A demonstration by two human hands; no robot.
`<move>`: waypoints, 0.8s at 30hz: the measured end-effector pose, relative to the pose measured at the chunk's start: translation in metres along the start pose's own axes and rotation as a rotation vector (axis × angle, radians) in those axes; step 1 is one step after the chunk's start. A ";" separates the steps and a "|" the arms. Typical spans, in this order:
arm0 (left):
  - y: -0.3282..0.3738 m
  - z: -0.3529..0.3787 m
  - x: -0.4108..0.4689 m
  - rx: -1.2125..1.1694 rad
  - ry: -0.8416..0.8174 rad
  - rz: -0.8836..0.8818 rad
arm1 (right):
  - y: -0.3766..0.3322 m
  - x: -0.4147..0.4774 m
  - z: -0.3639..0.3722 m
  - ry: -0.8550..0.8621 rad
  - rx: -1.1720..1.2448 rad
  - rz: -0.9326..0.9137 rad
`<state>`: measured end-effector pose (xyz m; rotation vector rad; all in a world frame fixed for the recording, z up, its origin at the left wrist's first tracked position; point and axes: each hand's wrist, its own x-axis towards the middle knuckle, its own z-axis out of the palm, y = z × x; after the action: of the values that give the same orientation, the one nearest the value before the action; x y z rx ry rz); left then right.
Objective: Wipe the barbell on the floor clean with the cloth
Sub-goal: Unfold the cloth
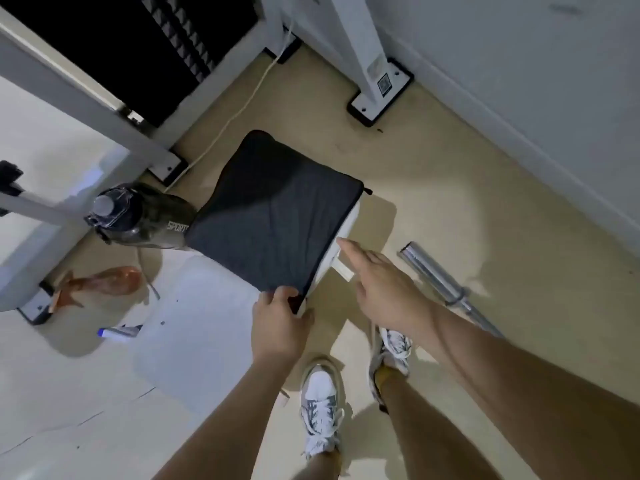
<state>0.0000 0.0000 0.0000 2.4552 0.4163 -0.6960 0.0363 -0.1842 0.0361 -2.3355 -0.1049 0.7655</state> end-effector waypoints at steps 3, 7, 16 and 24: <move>0.009 0.017 0.024 0.136 0.031 -0.062 | 0.021 0.045 0.004 0.023 -0.093 -0.038; 0.000 0.016 0.040 0.206 0.002 -0.102 | 0.030 0.086 0.012 0.069 -0.298 -0.124; 0.058 -0.075 0.022 -0.531 -0.048 -0.145 | 0.021 0.088 0.010 0.360 0.072 -0.126; 0.146 -0.152 -0.032 -1.267 -0.515 -0.180 | -0.005 -0.004 -0.078 0.313 0.750 0.222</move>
<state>0.0952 -0.0336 0.1879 1.0221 0.6119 -0.7592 0.0768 -0.2268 0.0884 -1.7206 0.5021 0.4219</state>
